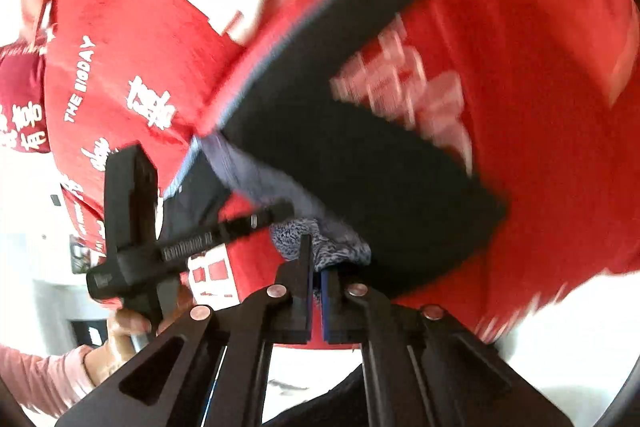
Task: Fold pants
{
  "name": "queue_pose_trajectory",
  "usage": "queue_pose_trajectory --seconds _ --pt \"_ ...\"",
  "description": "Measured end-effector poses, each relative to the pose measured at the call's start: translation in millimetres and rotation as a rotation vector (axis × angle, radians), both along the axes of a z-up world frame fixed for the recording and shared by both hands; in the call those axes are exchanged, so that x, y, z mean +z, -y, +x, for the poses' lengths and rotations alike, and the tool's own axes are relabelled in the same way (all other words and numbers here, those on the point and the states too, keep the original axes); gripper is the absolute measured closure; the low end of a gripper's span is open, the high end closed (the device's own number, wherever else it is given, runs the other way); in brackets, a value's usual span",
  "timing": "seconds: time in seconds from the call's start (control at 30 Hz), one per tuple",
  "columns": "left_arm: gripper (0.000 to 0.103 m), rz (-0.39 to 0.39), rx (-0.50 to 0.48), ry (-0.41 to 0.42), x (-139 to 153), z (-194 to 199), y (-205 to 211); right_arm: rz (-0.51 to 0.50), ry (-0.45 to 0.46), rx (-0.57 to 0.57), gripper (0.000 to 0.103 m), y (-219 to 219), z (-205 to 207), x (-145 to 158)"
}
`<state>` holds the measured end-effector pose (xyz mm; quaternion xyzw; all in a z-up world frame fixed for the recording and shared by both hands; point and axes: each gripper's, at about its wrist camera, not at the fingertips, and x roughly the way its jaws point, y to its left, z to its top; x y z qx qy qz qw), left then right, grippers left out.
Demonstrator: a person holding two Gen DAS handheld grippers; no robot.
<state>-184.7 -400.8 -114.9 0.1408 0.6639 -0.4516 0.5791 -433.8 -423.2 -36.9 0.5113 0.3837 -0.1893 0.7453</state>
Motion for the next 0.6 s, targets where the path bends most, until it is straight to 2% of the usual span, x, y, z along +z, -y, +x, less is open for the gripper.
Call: queue_pose_trajectory --seconds 0.07,0.17,0.23,0.3,0.33,0.37,0.4,0.43,0.5,0.6 --pt "0.074 -0.039 0.006 0.022 13 11 18 -0.059 0.007 0.021 0.100 28 13 19" --pt "0.074 -0.065 0.012 0.145 36 32 33 -0.138 -0.025 0.046 0.100 69 31 38" --pt "0.073 -0.073 0.023 0.194 46 46 36 -0.122 0.004 0.021 0.100 92 35 45" --pt "0.073 -0.062 0.055 0.233 51 64 29 -0.151 -0.017 0.047 0.100 107 49 53" --pt "0.065 -0.055 0.068 0.250 55 74 26 -0.179 -0.037 0.069 0.100 112 54 57" --pt "0.051 -0.039 0.088 0.282 55 80 24 -0.208 -0.055 0.090 0.100 119 63 61" --pt "0.021 -0.027 0.107 0.306 54 84 21 -0.233 -0.065 0.107 0.100 129 71 64" --pt "0.017 -0.022 0.139 0.333 55 90 13 -0.253 -0.074 0.113 0.100 139 80 67" --pt "0.017 0.001 0.171 0.338 52 99 6 -0.299 -0.103 0.124 0.100 162 96 68" --pt "0.017 0.064 0.179 0.377 36 108 0 -0.359 -0.222 0.147 0.100 202 123 49"
